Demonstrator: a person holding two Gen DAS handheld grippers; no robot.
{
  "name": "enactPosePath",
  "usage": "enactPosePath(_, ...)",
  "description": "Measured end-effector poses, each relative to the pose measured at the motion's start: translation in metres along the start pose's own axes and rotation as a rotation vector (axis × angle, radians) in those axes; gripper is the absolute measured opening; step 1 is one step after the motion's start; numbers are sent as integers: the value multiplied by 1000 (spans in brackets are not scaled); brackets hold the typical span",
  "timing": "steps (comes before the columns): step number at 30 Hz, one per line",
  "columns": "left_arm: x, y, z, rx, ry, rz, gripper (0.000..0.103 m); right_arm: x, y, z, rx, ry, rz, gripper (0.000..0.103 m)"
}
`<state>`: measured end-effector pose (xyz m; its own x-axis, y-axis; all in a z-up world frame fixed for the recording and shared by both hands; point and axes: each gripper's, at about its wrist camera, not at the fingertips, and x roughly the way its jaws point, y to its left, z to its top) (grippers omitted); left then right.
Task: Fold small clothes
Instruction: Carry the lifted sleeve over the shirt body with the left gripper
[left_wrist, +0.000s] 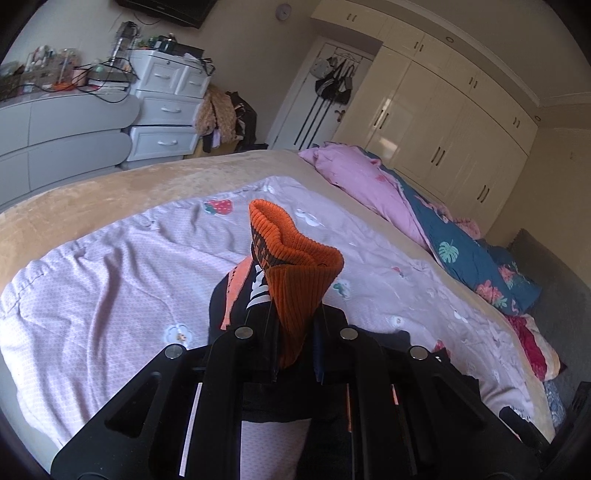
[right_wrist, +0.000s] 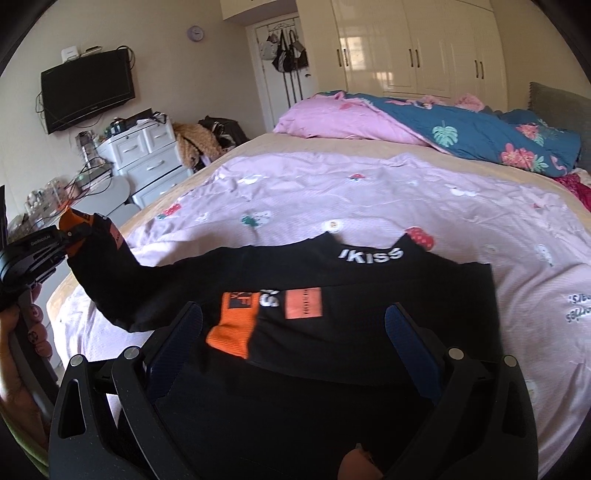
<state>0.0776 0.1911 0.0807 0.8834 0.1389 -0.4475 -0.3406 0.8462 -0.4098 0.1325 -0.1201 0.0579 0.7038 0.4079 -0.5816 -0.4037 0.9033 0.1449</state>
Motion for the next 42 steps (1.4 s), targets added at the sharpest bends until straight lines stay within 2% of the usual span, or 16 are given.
enactPosePath(13, 4, -83, 3, 121, 39, -101, 6, -25, -61, 3, 102, -47, -64, 99)
enactPosePath(23, 11, -146, -22, 215, 86, -200, 6, -41, -104, 4, 203, -77, -108, 99)
enactPosePath(30, 17, -172, -42, 275, 127, -252, 6, -48, -128, 3, 260, -93, -130, 99)
enactPosePath(42, 45, -185, -85, 338, 247, -301, 6, -49, -156, -2, 350, -93, -169, 99)
